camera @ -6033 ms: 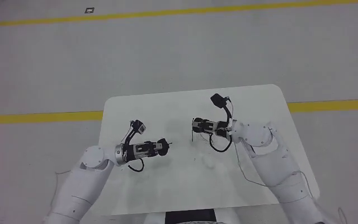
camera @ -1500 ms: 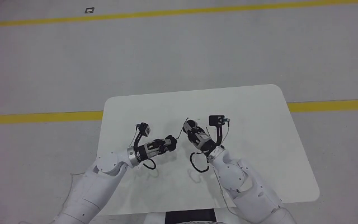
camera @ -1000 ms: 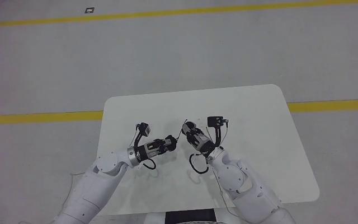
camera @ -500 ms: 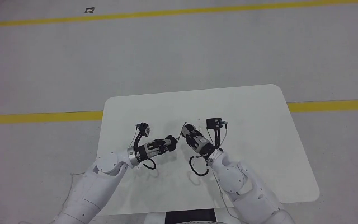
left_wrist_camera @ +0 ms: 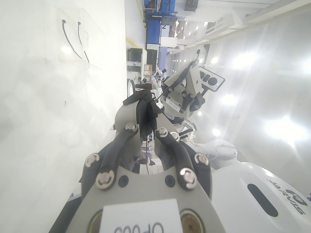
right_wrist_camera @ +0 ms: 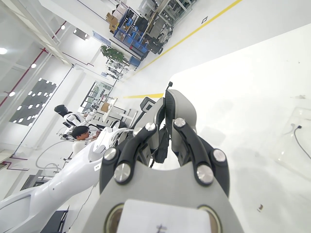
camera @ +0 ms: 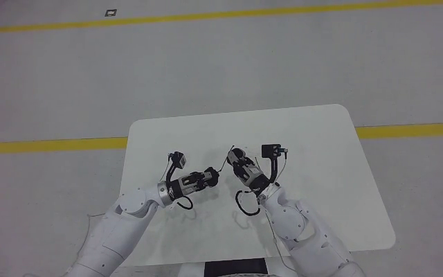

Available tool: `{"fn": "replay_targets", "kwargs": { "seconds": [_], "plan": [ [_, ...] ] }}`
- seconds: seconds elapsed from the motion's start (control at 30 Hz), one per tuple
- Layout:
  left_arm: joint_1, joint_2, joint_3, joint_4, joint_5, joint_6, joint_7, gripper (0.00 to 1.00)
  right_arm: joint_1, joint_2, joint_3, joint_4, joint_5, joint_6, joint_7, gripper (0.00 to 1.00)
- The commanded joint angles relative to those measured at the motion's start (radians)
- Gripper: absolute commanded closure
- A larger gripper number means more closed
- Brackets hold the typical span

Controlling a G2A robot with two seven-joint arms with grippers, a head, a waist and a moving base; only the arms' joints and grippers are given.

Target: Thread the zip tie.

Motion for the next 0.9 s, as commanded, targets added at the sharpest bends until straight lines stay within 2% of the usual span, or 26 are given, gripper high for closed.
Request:
{"fn": "replay_targets", "kwargs": {
  "seconds": [0.0, 0.87],
  "plan": [
    [0.000, 0.000, 0.000, 0.000, 0.000, 0.000, 0.000, 1.00, 0.004, -0.001, -0.003, 0.006, -0.004, 0.001, -0.002, 1.00],
    [0.000, 0.000, 0.000, 0.000, 0.000, 0.000, 0.000, 1.00, 0.011, -0.006, -0.015, 0.031, -0.034, 0.010, -0.007, 1.00]
  ]
}}
